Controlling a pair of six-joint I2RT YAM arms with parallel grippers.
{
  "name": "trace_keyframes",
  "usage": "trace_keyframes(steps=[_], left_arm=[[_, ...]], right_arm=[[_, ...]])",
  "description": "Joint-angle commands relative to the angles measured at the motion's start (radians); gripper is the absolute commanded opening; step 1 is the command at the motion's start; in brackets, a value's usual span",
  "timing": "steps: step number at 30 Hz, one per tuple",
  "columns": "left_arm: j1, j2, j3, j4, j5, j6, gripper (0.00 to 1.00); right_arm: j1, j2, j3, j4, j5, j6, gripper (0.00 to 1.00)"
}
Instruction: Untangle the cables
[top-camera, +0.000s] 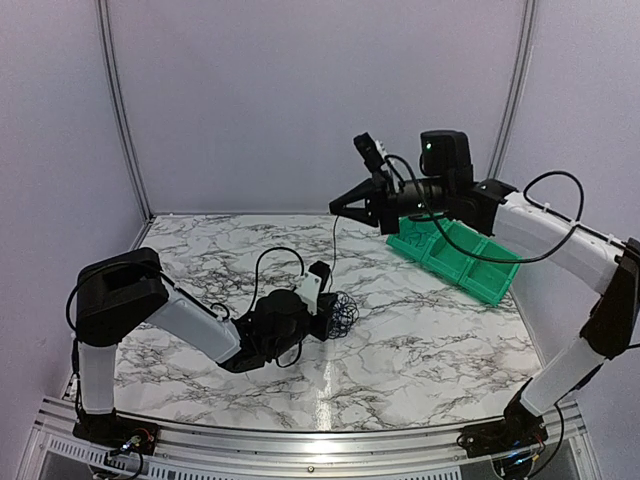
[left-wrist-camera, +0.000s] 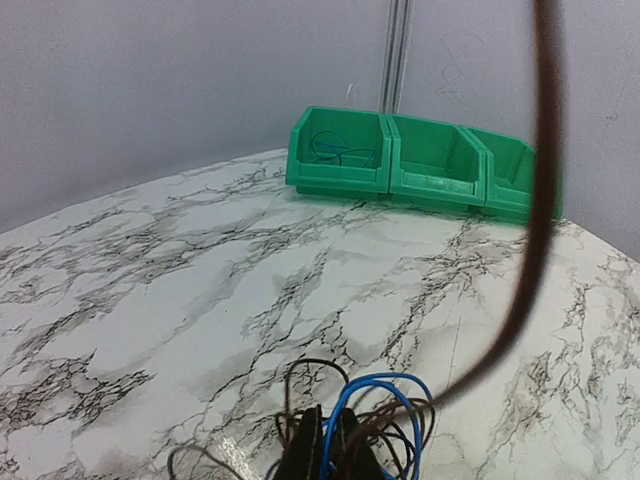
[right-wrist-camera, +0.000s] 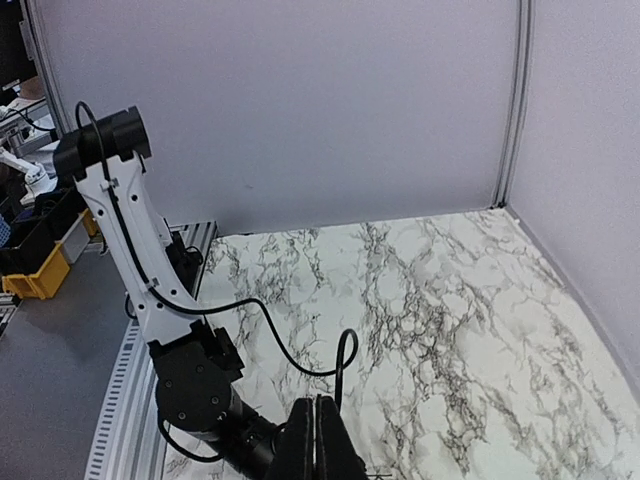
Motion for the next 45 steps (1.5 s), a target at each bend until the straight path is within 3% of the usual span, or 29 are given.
trace_keyframes(steps=[1, 10, 14, 20, 26, 31, 40, 45], left_arm=[[0.001, 0.007, -0.006, 0.04, 0.051, 0.031, 0.04], [0.001, -0.007, -0.041, 0.038, 0.061, 0.048, 0.0], [0.001, -0.008, -0.043, 0.038, 0.059, 0.049, 0.0], [0.001, -0.001, -0.019, 0.012, 0.051, 0.043, 0.0], [0.001, 0.008, 0.015, -0.027, 0.041, 0.041, 0.07], [0.0, 0.016, 0.032, -0.048, 0.041, 0.041, 0.08], [0.001, 0.015, 0.033, -0.056, 0.046, 0.043, 0.06], [0.001, -0.029, -0.023, -0.023, 0.044, 0.032, 0.03]], right_arm=[[-0.021, -0.03, 0.196, -0.089, -0.062, 0.032, 0.0], [-0.075, -0.038, 0.531, -0.143, -0.17, 0.119, 0.0], [-0.118, -0.059, 0.595, -0.115, -0.208, 0.171, 0.0], [-0.15, -0.106, 0.523, -0.076, -0.228, 0.206, 0.0], [-0.162, -0.137, 0.4, -0.009, -0.244, 0.246, 0.0], [-0.164, -0.133, 0.428, 0.008, -0.282, 0.278, 0.0], [-0.167, -0.12, 0.472, -0.091, -0.219, 0.174, 0.0], [-0.231, -0.161, 0.308, -0.095, -0.143, 0.098, 0.0]])
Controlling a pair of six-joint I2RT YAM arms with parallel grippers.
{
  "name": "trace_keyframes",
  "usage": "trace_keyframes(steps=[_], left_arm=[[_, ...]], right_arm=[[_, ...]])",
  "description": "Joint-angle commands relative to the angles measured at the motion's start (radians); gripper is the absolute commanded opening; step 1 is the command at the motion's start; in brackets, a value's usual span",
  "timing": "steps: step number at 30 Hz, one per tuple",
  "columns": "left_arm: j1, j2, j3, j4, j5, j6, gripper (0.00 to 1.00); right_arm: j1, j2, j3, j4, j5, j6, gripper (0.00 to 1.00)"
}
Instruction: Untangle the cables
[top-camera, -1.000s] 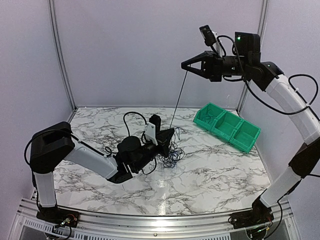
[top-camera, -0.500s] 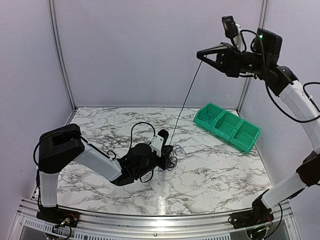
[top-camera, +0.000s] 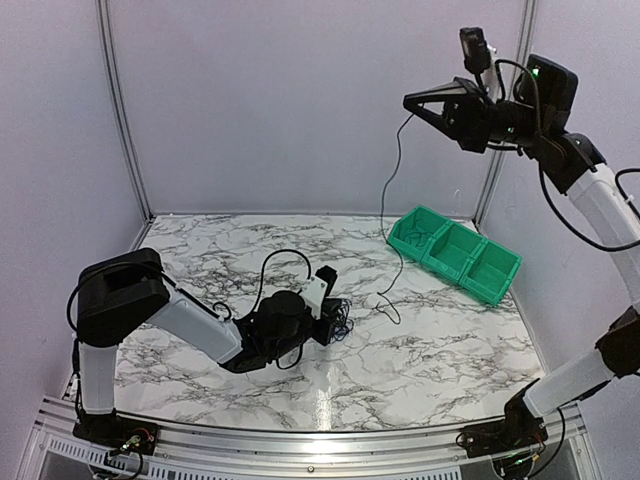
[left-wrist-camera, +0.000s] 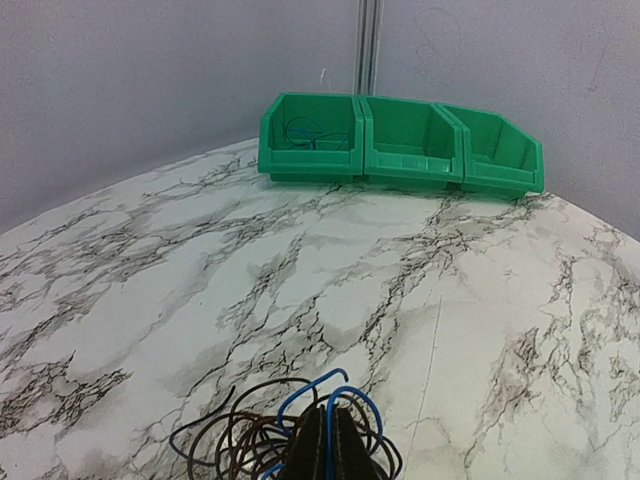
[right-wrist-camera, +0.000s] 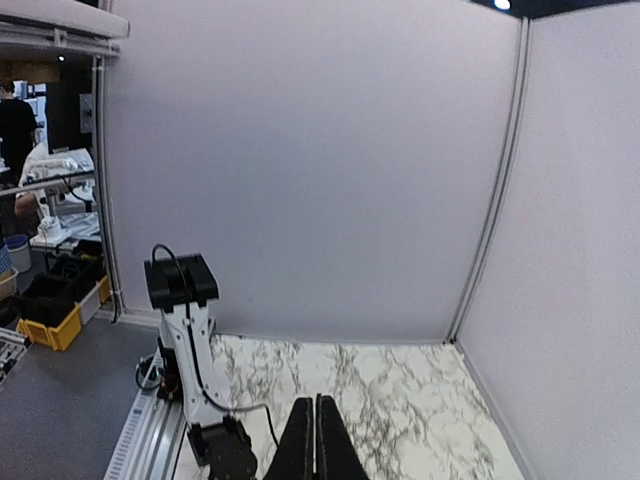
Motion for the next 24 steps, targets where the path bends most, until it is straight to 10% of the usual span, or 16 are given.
trace_keyframes(steps=[1, 9, 14, 24], left_arm=[[0.005, -0.05, -0.063, 0.027, -0.011, -0.006, 0.03], [0.005, -0.173, -0.173, 0.043, -0.013, 0.004, 0.08], [0.005, -0.264, -0.229, 0.035, -0.009, -0.009, 0.55], [0.005, -0.542, -0.106, -0.453, -0.037, -0.054, 0.65]], right_arm=[[-0.087, -0.043, -0.162, -0.009, 0.076, -0.065, 0.0], [-0.178, -0.166, -0.526, -0.065, 0.231, -0.228, 0.0], [-0.24, -0.203, -0.67, 0.0, 0.283, -0.222, 0.0], [-0.361, -0.12, -0.491, -0.059, 0.442, -0.276, 0.0]])
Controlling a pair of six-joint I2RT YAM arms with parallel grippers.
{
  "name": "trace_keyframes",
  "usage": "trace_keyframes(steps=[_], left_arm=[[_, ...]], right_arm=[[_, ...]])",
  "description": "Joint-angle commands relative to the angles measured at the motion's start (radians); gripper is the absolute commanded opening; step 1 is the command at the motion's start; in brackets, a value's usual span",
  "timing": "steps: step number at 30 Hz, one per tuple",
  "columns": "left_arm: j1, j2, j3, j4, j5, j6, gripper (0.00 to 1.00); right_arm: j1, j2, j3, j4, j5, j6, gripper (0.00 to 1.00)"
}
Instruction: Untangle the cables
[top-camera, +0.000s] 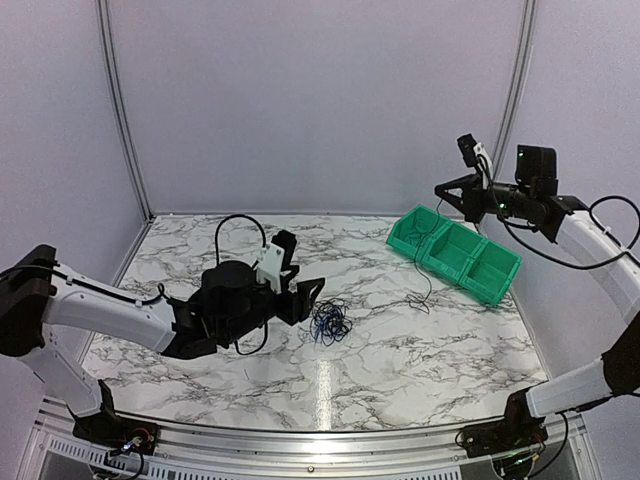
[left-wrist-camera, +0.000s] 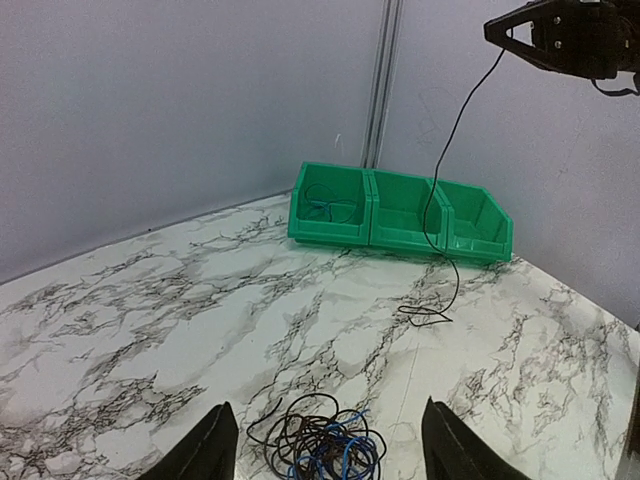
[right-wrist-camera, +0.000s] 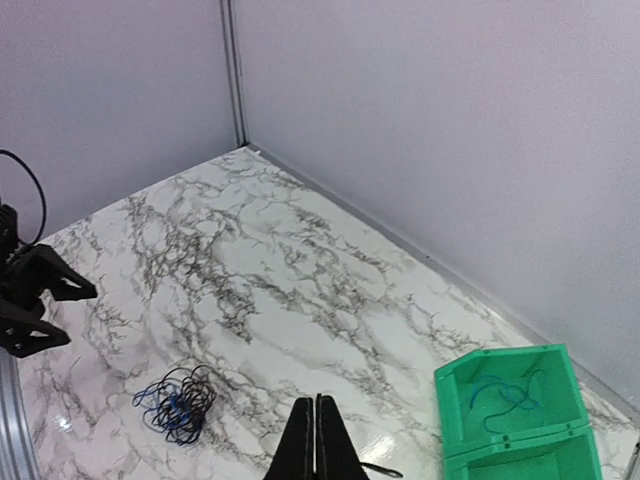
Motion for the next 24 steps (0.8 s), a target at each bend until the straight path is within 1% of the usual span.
trace_keyframes(steps=[1, 3, 6, 8, 9, 10, 12, 13, 17, 20, 24], left_arm=[[0.005, -0.111, 0.133, -0.341, -0.019, -0.022, 0.67], [0.006, -0.139, 0.208, -0.467, -0.028, -0.078, 0.69], [0.008, -0.158, 0.319, -0.593, 0.033, -0.136, 0.71], [0.01, -0.142, 0.387, -0.644, 0.078, -0.112, 0.71], [0.01, -0.13, 0.412, -0.664, 0.083, -0.076, 0.71], [0.011, -0.119, 0.43, -0.675, 0.069, -0.037, 0.71], [0.019, -0.098, 0.429, -0.672, 0.005, 0.005, 0.71], [0.03, -0.089, 0.419, -0.663, -0.004, 0.004, 0.71], [0.113, -0.084, 0.356, -0.658, 0.122, -0.109, 0.71], [0.12, -0.099, 0.306, -0.625, 0.135, -0.081, 0.7], [0.121, -0.118, 0.311, -0.625, 0.141, -0.058, 0.7]], right_arm=[[-0.054, 0.03, 0.16, -0.016, 0.112, -0.052, 0.0], [-0.076, 0.041, 0.204, -0.005, 0.169, -0.049, 0.0], [-0.113, 0.061, 0.268, 0.011, 0.213, -0.031, 0.0], [-0.128, 0.078, 0.309, 0.018, 0.237, -0.022, 0.0], [-0.129, 0.086, 0.328, 0.025, 0.248, -0.018, 0.0], [-0.162, 0.094, 0.343, 0.035, 0.258, -0.016, 0.0], [-0.184, 0.114, 0.374, 0.059, 0.276, -0.014, 0.0], [-0.189, 0.126, 0.382, 0.072, 0.292, -0.018, 0.0], [-0.201, 0.19, 0.384, 0.115, 0.344, -0.033, 0.0], [-0.203, 0.245, 0.392, 0.131, 0.356, -0.037, 0.0], [-0.205, 0.31, 0.359, 0.182, 0.378, -0.037, 0.0]])
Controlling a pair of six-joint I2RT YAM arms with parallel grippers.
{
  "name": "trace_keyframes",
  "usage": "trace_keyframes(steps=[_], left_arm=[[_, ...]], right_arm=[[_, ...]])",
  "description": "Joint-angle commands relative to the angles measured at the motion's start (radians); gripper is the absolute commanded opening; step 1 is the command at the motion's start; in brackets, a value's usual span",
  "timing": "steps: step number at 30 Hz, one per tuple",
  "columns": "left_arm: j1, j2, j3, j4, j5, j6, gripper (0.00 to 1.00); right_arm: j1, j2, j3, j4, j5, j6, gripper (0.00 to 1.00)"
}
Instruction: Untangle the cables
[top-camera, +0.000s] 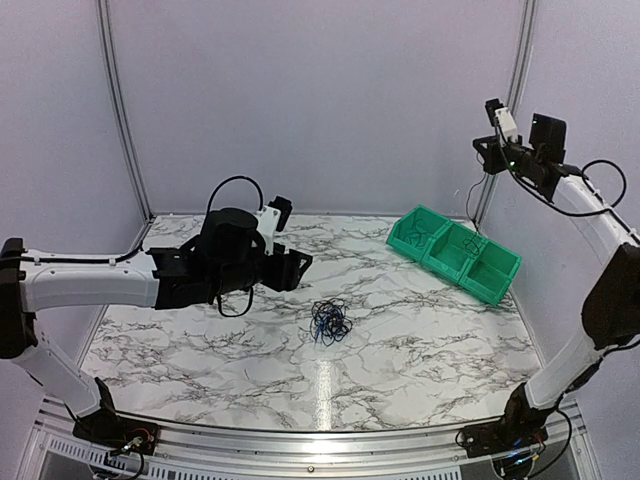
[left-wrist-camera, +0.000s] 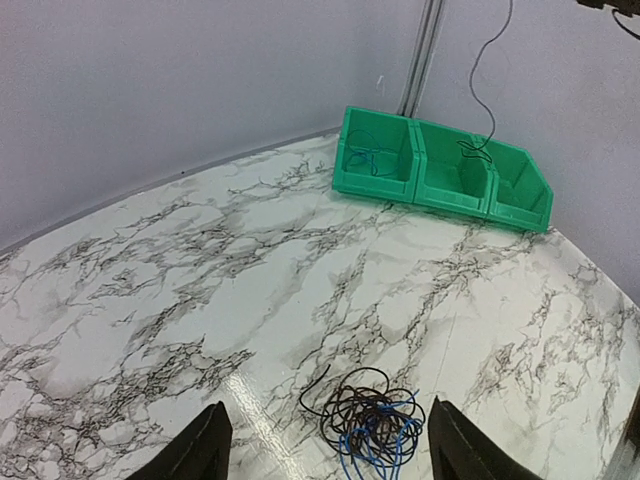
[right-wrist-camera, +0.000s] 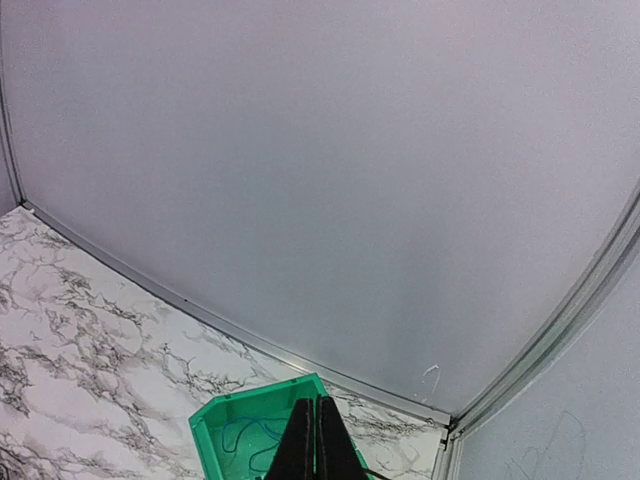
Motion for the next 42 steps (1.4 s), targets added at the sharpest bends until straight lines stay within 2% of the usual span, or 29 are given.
trace_keyframes(steps=[1, 5, 11, 16, 30, 42], left_arm=[[-0.008, -0.028, 0.014, 0.002, 0.037, 0.018, 0.7], [-0.008, -0.036, 0.008, 0.002, 0.035, 0.019, 0.7], [-0.008, -0.034, 0.015, -0.007, 0.053, 0.018, 0.69], [-0.008, -0.033, 0.014, -0.007, 0.066, 0.014, 0.69], [-0.009, -0.009, 0.017, -0.011, 0.084, 0.003, 0.68], [-0.008, 0.0, 0.023, -0.019, 0.089, 0.002, 0.68]], right_arm=[[-0.01, 0.063, -0.016, 0.076, 0.053, -0.006, 0.0], [-0.016, 0.124, -0.1, 0.088, 0.06, -0.013, 0.0], [-0.017, 0.132, -0.239, 0.134, 0.087, -0.007, 0.0], [-0.017, 0.162, -0.279, 0.121, 0.135, -0.026, 0.0], [-0.017, 0.413, -0.104, -0.085, 0.092, -0.028, 0.0], [-0.017, 0.491, -0.033, -0.164, 0.167, -0.013, 0.0]])
